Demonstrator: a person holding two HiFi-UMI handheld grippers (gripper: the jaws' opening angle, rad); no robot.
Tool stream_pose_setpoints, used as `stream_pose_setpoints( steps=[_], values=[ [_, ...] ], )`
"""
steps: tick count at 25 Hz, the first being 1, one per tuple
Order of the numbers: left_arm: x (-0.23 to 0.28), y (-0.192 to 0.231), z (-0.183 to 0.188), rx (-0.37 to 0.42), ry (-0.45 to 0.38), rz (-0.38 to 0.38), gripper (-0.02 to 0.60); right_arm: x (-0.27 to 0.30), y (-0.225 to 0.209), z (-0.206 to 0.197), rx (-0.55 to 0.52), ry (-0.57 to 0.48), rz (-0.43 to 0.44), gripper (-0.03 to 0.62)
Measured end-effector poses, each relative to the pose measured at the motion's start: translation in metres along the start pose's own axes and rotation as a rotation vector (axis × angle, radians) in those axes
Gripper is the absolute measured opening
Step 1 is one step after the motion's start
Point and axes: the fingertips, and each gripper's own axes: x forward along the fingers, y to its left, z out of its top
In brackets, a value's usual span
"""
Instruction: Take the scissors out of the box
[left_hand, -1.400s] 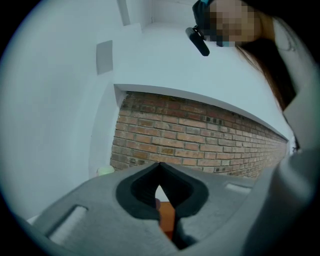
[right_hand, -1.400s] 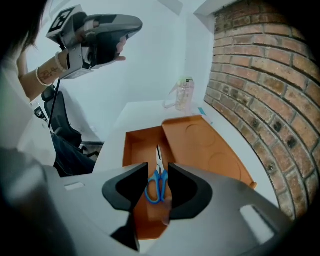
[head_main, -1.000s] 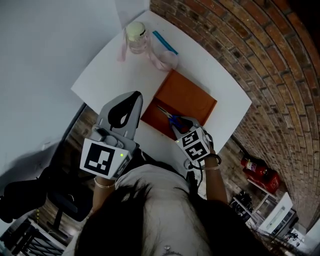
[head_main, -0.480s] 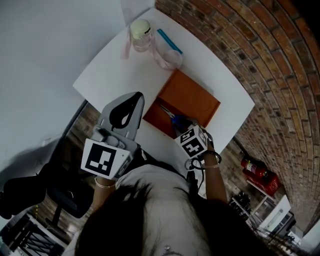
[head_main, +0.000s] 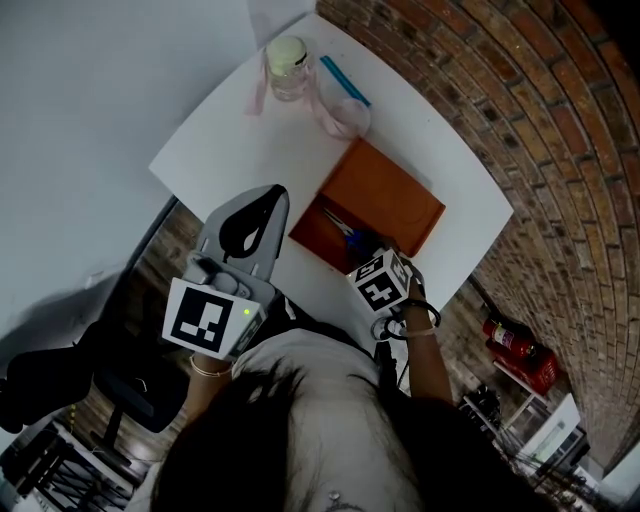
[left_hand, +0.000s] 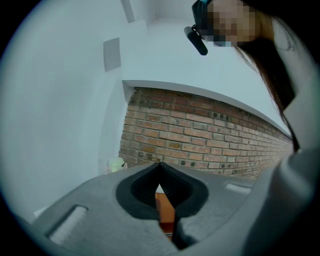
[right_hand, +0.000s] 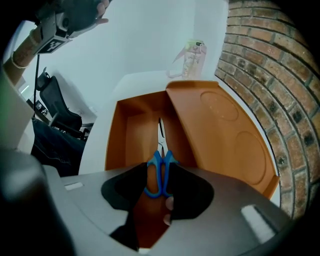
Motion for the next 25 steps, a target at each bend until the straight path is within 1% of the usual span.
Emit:
stream_pose_setpoints(
  steps=[14, 25],
  values=[
    [0.002, -0.002, -0.003, -0.004, 0.009, -0.011, 0.0, 0.009, -0.002, -0.007, -0.017, 0.071, -0.055, 0.146],
    [0.002, -0.002, -0.003, -0.005, 0.007, -0.021, 0.0, 0.017, 0.0, -0.009, -0.019, 0.116, -0.047, 0.144]
  ],
)
